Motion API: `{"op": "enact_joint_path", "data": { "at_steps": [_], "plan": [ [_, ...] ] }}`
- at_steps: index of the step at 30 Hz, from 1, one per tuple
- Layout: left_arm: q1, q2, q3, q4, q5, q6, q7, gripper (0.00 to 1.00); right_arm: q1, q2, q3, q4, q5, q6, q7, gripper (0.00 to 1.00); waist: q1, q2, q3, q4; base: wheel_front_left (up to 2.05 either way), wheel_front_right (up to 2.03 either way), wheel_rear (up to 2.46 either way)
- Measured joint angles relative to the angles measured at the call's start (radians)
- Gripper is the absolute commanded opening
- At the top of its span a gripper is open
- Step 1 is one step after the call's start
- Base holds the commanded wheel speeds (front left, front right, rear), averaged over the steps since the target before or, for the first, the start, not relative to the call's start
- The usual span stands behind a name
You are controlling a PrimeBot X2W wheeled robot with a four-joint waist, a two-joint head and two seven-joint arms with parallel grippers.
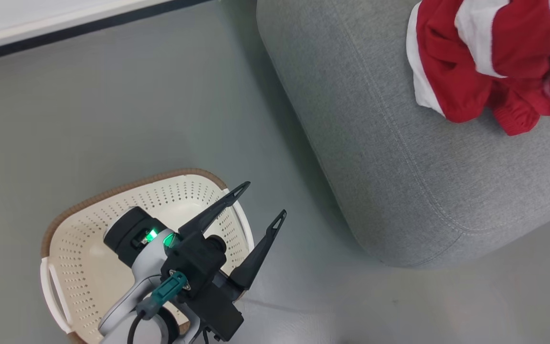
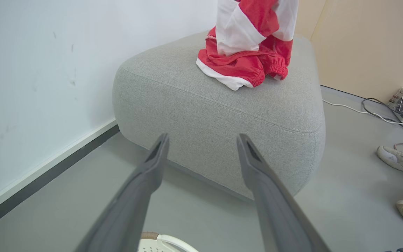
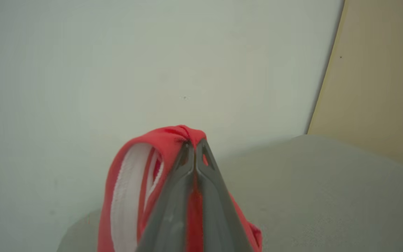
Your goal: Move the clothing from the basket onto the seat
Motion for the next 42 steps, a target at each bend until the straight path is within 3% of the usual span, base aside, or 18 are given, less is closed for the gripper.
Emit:
{"op": "enact_joint_path", "data": {
  "at_steps": [13,14,15,16,17,34,42],
  "plan": [
    [-0.023,0.016,-0.006,0.001,0.000,-0.007,0.003,1.00,0.060,0.072,0.004,0.159,0.026,0.023,0.000,0.00,0.0000,-0.0001,0.044,0.003,0.00,0.00,0.00],
    [-0.026,0.016,-0.008,0.001,0.000,-0.008,0.003,1.00,0.060,0.074,0.004,0.166,0.026,0.024,0.000,0.13,-0.0001,-0.0001,0.044,0.002,0.00,0.00,0.00],
    [-0.031,0.016,-0.009,0.002,0.000,-0.008,0.003,1.00,0.060,0.074,0.003,0.171,0.026,0.024,0.000,0.49,-0.0001,-0.0001,0.043,0.002,0.00,0.00,0.00],
    [-0.034,0.017,-0.009,0.002,0.000,-0.008,0.002,1.00,0.059,0.074,0.003,0.175,0.026,0.024,0.000,0.96,-0.0001,-0.0001,0.043,0.002,0.00,0.00,0.00],
    [-0.035,0.017,-0.009,0.006,0.000,-0.008,0.000,1.00,0.057,0.075,0.004,0.181,0.026,0.025,0.000,1.00,-0.0001,-0.0001,0.042,0.002,0.00,0.00,0.00],
    [-0.034,0.001,-0.018,0.077,-0.012,-0.008,-0.047,1.00,0.125,0.093,0.057,0.236,-0.002,0.074,0.000,1.00,-0.0002,-0.0002,-0.042,-0.002,0.00,0.00,0.00],
    [-0.028,-0.026,-0.023,0.113,-0.016,-0.005,-0.073,1.00,0.210,0.116,0.084,0.191,-0.033,0.086,0.000,1.00,-0.0003,-0.0001,-0.101,-0.001,0.00,0.00,0.00]
  ]
}}
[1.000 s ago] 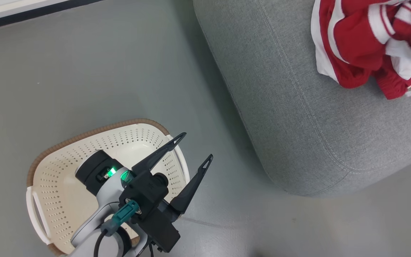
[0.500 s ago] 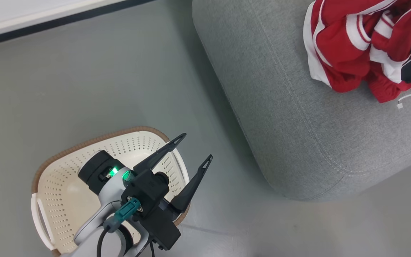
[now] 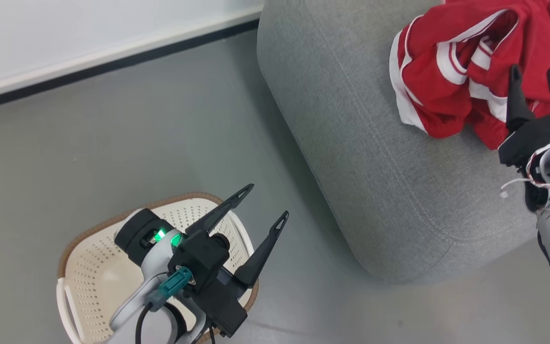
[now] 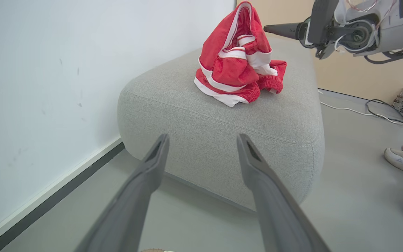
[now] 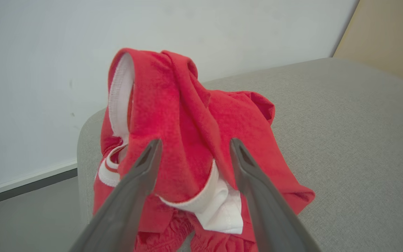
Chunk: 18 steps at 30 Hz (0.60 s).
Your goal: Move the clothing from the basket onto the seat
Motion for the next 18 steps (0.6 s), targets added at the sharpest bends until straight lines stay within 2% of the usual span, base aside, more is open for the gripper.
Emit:
{"op": "enact_joint_path", "data": {
  "at_steps": [12,18],
  "plan": [
    [0.042,-0.037,0.005,0.050,-0.031,0.034,-0.038,1.00,0.174,0.026,0.002,-0.184,-0.030,-0.003,0.000,1.00,-0.0001,-0.0001,-0.090,0.032,0.00,0.00,0.00],
    [0.073,-0.053,0.015,0.074,-0.041,0.055,-0.058,1.00,0.276,0.026,-0.001,-0.295,-0.048,-0.025,0.000,1.00,-0.0001,-0.0001,-0.138,0.069,0.00,0.00,0.00]
  ]
}}
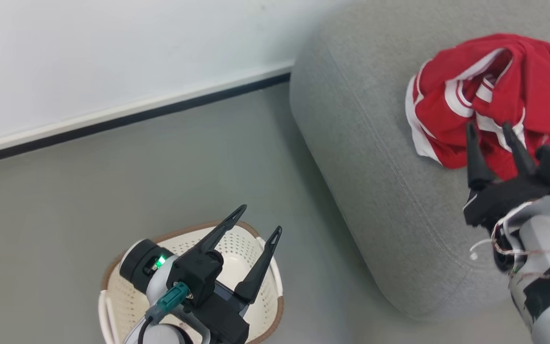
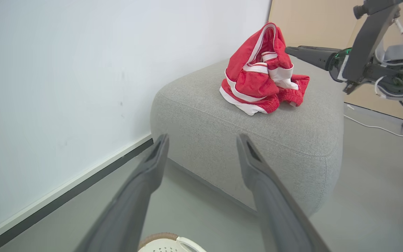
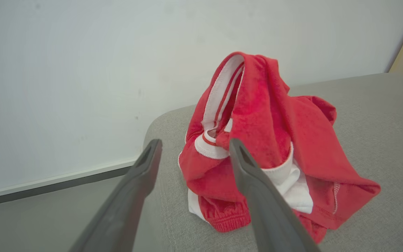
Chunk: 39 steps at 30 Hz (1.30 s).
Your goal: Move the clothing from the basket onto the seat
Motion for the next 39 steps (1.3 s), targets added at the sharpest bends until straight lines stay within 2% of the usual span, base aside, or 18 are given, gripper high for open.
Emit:
{"op": "enact_joint_path", "data": {
  "at_steps": [12,17,22,39],
  "plan": [
    [0.029,-0.021,0.045,0.042,-0.018,0.051,-0.028,1.00,0.164,0.013,0.006,-0.196,-0.030,-0.031,0.000,1.00,0.0000,0.0000,-0.066,0.105,0.00,0.00,0.00],
    [0.044,-0.027,0.072,0.061,-0.042,0.076,-0.038,1.00,0.205,0.022,0.019,-0.247,-0.037,-0.046,0.000,1.00,0.0001,-0.0001,-0.087,0.150,0.00,0.00,0.00],
    [0.072,-0.016,0.117,0.073,-0.055,0.105,-0.047,1.00,0.229,0.039,0.044,-0.288,-0.047,-0.047,0.000,1.00,0.0001,0.0000,-0.108,0.188,0.00,0.00,0.00],
    [0.173,0.006,0.276,0.104,-0.107,0.164,-0.091,1.00,0.352,0.051,0.083,-0.370,-0.071,-0.081,0.001,1.00,0.0001,0.0001,-0.177,0.246,0.00,0.00,0.00]
  ]
}}
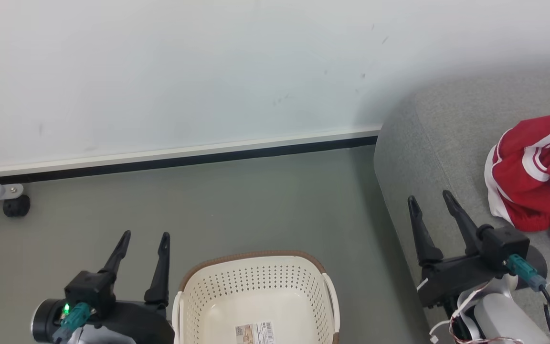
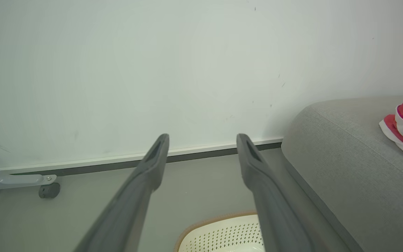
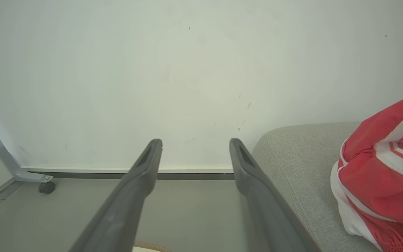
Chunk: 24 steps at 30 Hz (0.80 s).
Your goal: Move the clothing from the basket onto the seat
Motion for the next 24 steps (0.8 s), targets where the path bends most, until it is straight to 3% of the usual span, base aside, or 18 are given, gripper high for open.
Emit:
{"op": "enact_joint_path", "data": {
  "at_steps": [24],
  "plan": [
    [0.084,-0.007,0.083,-0.001,-0.003,0.017,-0.012,1.00,0.097,-0.023,-0.003,-0.086,-0.004,-0.036,0.054,1.00,0.0001,0.0000,-0.037,0.006,0.00,0.00,0.00]
  ]
}}
